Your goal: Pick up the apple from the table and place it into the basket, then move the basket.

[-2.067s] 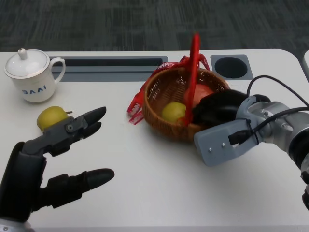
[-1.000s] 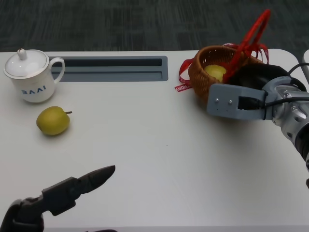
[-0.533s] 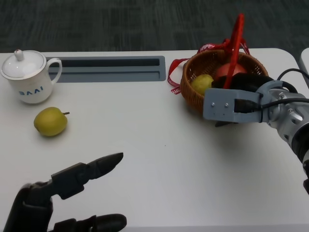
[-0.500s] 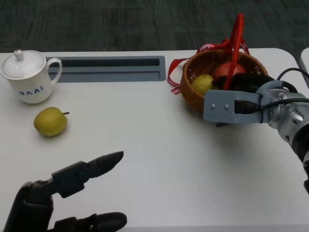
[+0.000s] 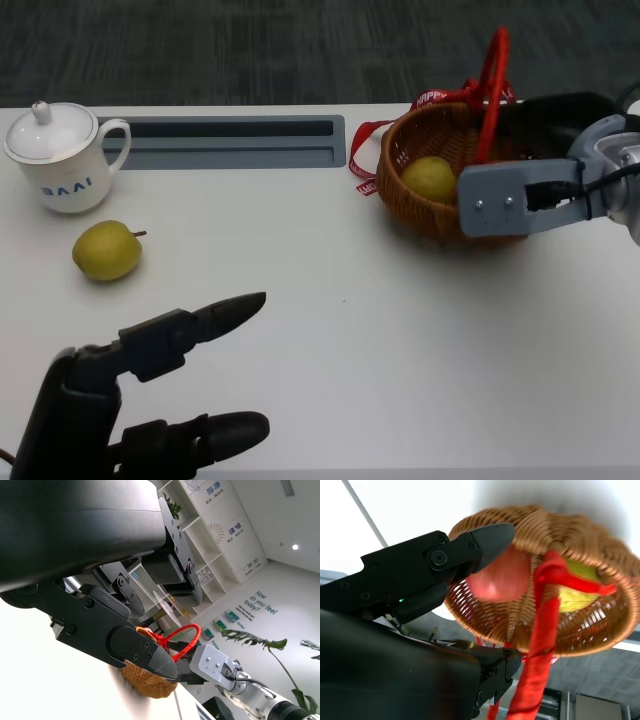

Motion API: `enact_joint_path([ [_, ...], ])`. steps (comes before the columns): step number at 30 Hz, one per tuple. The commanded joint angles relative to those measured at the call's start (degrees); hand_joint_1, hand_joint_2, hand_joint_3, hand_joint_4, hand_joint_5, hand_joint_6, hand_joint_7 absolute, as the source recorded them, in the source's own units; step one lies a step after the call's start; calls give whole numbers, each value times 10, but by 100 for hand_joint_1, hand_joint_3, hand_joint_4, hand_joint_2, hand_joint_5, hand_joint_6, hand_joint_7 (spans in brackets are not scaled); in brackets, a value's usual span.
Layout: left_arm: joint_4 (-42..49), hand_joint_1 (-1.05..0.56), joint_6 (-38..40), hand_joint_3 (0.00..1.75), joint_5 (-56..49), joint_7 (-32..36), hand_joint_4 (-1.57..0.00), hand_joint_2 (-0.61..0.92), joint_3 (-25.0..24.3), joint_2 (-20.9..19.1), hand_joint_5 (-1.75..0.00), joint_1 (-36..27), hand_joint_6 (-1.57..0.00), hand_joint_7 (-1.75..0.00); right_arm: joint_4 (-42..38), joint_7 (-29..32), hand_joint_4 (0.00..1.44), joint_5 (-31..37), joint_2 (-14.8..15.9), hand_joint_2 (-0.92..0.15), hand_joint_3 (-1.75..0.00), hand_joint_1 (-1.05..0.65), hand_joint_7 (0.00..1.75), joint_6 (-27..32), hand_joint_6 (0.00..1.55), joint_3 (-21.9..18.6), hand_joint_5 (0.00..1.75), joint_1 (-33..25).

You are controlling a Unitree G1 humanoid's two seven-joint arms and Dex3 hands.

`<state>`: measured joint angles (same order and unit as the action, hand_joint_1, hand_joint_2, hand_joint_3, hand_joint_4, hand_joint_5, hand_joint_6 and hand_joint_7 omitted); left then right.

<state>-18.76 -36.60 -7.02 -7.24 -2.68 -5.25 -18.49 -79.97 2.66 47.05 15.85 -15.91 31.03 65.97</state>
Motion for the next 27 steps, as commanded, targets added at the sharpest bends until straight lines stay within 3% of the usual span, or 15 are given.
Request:
enact_joint_path([
  [1, 4, -52, 2, 0, 10, 4, -92, 74, -4, -10, -1, 9, -84, -1, 2, 11, 25, 10, 20, -86, -1, -93, 0, 5, 27, 11, 0, 16],
  [9, 18, -54, -4, 0, 17, 0, -94, 74, -9, -24, -1, 35, -85, -1, 2, 25, 27, 17, 43, -89, -1, -98, 1, 12, 29, 19, 1, 23],
  [15, 18, -52, -2, 0, 32, -5, -94, 74, -12, -39, -1, 39, -84, 0, 3, 37, 26, -12, 65, -86, 0, -99, 0, -3, 27, -7, 0, 0],
  [22, 16, -51, -7, 0, 41, -7, -94, 75, -20, -53, -1, 36, -84, 0, 13, 71, 32, -40, 101, -83, 0, -96, 2, -74, 33, -32, 2, -42],
  [27, 24, -50, -17, 0, 49, -6, -95, 74, -28, -62, -1, 42, -84, 0, 30, 72, 36, -95, 118, -78, 0, -87, 1, -159, 34, -77, 2, -93],
])
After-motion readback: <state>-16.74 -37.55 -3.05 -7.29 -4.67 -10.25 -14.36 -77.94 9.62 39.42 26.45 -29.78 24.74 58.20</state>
